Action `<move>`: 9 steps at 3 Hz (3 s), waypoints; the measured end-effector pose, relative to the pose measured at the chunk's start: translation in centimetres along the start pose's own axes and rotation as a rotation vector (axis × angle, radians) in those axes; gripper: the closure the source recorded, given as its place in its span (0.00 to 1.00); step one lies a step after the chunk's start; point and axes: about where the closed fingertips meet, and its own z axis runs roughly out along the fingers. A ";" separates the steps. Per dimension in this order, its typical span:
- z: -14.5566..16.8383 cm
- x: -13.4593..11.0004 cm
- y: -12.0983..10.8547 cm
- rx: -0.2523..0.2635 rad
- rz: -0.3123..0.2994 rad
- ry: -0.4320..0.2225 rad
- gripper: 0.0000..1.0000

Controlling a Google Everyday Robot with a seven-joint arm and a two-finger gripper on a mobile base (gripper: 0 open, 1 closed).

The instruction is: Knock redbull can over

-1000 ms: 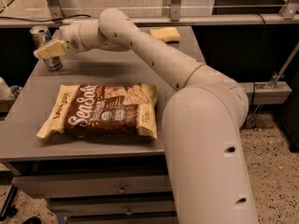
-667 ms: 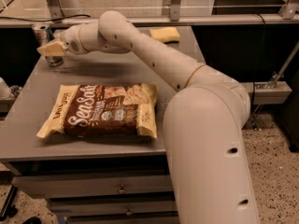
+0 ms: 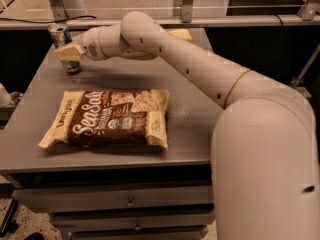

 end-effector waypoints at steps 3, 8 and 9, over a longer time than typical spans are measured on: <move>-12.4 -3.4 -5.2 0.071 -0.308 0.332 1.00; -21.6 8.9 3.0 -0.425 -0.343 0.826 0.56; -21.1 9.2 3.1 -0.440 -0.354 0.833 0.32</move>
Offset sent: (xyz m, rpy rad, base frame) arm -0.0080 -0.1729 0.0655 -0.5367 -0.1883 0.1144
